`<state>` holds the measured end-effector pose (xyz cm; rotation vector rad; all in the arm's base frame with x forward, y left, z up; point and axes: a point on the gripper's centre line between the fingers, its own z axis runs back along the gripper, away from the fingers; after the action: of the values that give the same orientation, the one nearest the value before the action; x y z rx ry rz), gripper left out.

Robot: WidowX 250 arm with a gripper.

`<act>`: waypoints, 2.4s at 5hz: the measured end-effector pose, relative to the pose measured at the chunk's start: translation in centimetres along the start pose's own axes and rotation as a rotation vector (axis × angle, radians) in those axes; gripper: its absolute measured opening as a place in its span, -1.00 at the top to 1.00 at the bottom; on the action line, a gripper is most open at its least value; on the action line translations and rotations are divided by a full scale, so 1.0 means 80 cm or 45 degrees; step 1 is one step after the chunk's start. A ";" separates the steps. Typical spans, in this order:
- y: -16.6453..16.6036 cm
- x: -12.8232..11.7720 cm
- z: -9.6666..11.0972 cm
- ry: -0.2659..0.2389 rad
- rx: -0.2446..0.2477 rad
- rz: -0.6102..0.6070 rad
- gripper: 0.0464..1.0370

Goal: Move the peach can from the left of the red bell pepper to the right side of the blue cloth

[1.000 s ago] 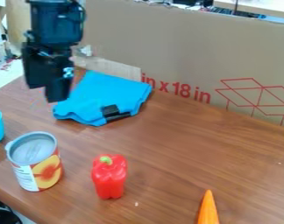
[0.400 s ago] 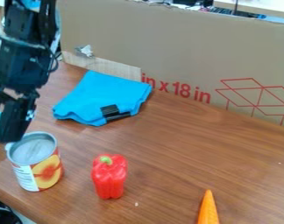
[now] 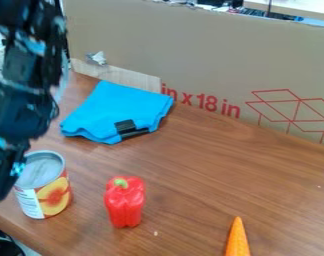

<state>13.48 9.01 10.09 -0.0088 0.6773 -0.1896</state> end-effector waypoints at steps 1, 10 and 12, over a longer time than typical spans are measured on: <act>0.014 0.023 -0.035 0.206 0.001 0.035 -0.93; -0.017 0.265 0.125 -0.546 0.115 -0.410 -0.93; -0.050 0.242 0.167 -0.637 0.147 -0.449 -0.93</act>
<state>35.88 0.91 8.74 -0.0629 0.1593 -0.5451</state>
